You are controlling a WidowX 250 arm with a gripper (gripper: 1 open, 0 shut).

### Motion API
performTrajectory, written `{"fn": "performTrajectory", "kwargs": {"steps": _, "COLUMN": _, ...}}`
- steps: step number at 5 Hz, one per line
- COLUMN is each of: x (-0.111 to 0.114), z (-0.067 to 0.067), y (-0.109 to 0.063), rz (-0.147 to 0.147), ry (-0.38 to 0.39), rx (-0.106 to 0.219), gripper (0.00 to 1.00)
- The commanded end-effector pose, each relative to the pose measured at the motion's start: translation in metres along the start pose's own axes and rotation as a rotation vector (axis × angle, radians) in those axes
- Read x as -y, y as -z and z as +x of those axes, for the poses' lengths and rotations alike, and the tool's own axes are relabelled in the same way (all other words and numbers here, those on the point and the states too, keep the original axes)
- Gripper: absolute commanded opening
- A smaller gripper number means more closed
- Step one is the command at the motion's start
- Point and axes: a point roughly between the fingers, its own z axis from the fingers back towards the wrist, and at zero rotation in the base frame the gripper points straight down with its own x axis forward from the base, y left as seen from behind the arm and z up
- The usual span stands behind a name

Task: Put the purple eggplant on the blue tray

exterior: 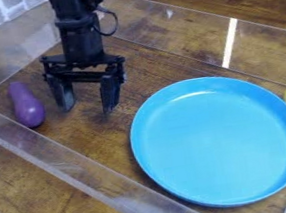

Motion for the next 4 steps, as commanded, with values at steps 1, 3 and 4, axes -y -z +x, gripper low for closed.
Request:
{"fn": "performTrajectory", "kwargs": {"steps": 1, "x": -0.0102, "z": 0.0067, "y": -0.0105, "rz": -0.003, "ry": -0.018, "rx": 0.05, "gripper": 1.0}}
{"fn": "performTrajectory", "kwargs": {"steps": 3, "x": -0.018, "z": 0.012, "y": -0.0069, "rz": 0.001, "ry": -0.027, "rx": 0.065, "gripper": 0.0}}
{"fn": "performTrajectory", "kwargs": {"steps": 4, "x": -0.0193, "z": 0.0109, "y": -0.0089, "rz": 0.003, "ry": -0.023, "rx": 0.073, "gripper": 0.0}}
